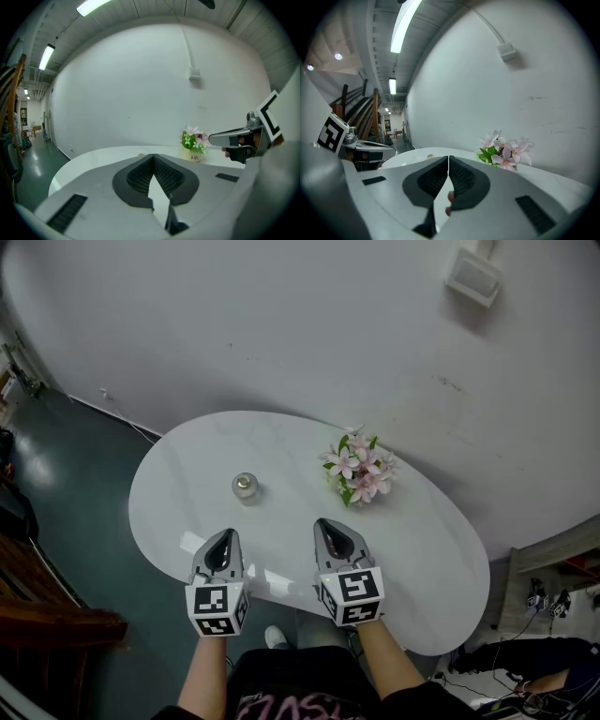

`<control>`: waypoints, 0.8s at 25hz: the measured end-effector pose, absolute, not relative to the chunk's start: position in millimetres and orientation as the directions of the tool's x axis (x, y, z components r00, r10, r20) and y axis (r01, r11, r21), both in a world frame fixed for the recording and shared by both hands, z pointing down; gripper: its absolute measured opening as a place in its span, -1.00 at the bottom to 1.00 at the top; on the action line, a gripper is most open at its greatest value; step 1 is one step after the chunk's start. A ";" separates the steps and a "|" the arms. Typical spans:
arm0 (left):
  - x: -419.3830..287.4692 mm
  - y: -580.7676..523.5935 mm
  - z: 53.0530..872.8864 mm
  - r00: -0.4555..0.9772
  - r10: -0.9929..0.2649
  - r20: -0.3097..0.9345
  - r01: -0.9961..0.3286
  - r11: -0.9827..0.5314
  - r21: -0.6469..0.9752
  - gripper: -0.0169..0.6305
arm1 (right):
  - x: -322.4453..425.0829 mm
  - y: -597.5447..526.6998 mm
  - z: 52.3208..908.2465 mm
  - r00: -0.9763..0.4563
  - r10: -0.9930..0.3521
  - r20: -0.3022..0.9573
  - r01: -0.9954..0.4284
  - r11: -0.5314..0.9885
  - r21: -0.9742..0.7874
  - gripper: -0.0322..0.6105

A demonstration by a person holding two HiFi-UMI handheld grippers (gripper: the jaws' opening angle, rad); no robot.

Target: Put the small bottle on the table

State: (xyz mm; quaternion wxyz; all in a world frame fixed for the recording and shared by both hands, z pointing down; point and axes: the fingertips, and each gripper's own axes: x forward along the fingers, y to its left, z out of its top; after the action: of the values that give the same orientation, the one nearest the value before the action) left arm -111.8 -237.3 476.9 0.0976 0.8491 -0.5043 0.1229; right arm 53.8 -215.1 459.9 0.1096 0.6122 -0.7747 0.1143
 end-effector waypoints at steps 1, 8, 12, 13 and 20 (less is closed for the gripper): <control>-112.8 -235.4 474.6 0.463 -0.833 0.302 -0.880 -0.473 0.043 -0.91 | 53.1 -212.7 457.2 -0.225 -0.926 0.304 -0.974 0.223 -0.039 -0.69; -114.8 -222.4 457.7 0.485 -0.832 0.268 -0.869 -0.492 0.045 -0.91 | 55.2 -195.3 436.6 -0.198 -0.942 0.269 -0.979 0.201 -0.017 -0.69; -113.0 -215.0 448.0 0.506 -0.827 0.244 -0.858 -0.512 0.041 -0.91 | 57.5 -185.1 428.9 -0.177 -0.949 0.259 -0.983 0.181 -0.009 -0.69; -112.8 -213.5 445.1 0.511 -0.826 0.239 -0.855 -0.518 0.038 -0.91 | 57.4 -182.7 427.0 -0.173 -0.951 0.256 -0.984 0.178 -0.007 -0.69; -118.0 -205.0 424.6 0.529 -0.823 0.206 -0.844 -0.536 0.023 -0.91 | 51.1 -171.6 408.1 -0.166 -0.961 0.221 -0.985 0.173 0.012 -0.69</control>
State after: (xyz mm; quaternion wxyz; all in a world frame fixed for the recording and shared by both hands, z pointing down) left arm -118.0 -205.0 424.6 0.0601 0.8723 -0.4777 0.0852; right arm 51.1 -171.6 408.1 0.0893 0.6396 -0.7606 0.0670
